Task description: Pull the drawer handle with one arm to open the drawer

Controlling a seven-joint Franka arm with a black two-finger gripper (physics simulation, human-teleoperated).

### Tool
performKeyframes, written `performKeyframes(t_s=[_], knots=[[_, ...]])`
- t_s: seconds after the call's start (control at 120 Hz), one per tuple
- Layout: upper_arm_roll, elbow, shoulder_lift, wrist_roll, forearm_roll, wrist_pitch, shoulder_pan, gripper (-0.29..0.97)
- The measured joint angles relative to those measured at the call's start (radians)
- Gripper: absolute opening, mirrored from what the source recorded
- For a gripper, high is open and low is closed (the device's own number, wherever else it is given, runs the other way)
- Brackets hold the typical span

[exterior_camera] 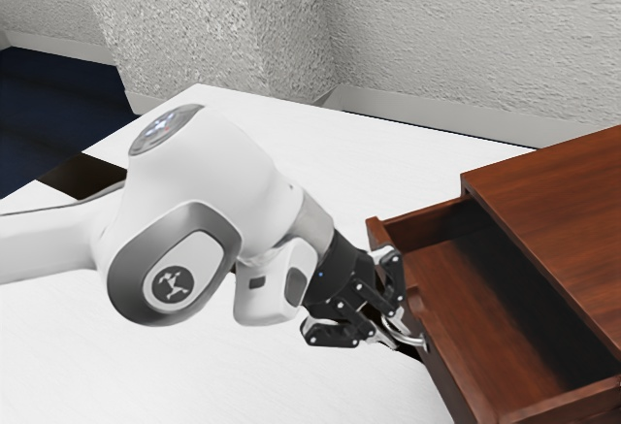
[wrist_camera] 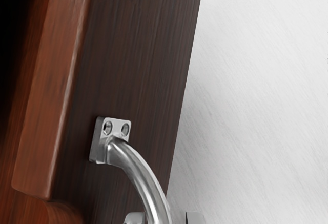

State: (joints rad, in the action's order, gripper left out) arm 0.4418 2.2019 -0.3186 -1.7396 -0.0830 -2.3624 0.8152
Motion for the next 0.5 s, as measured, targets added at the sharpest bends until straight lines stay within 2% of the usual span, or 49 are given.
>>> performKeyframes(t_s=[0.15, 0.208, 0.333, 0.408, 0.5], knots=[[0.004, 0.014, -0.041, -0.001, 0.01, 0.008, -0.002, 0.0], [0.001, 0.007, -0.09, -0.004, 0.014, 0.033, -0.04, 0.02], [-0.005, -0.11, -0.161, -0.022, 0.028, 0.171, -0.124, 0.27], [0.025, -0.26, -0.081, -0.029, 0.074, 0.284, -0.134, 0.39], [0.114, -0.347, -0.027, -0.032, 0.136, 0.396, -0.136, 0.49]])
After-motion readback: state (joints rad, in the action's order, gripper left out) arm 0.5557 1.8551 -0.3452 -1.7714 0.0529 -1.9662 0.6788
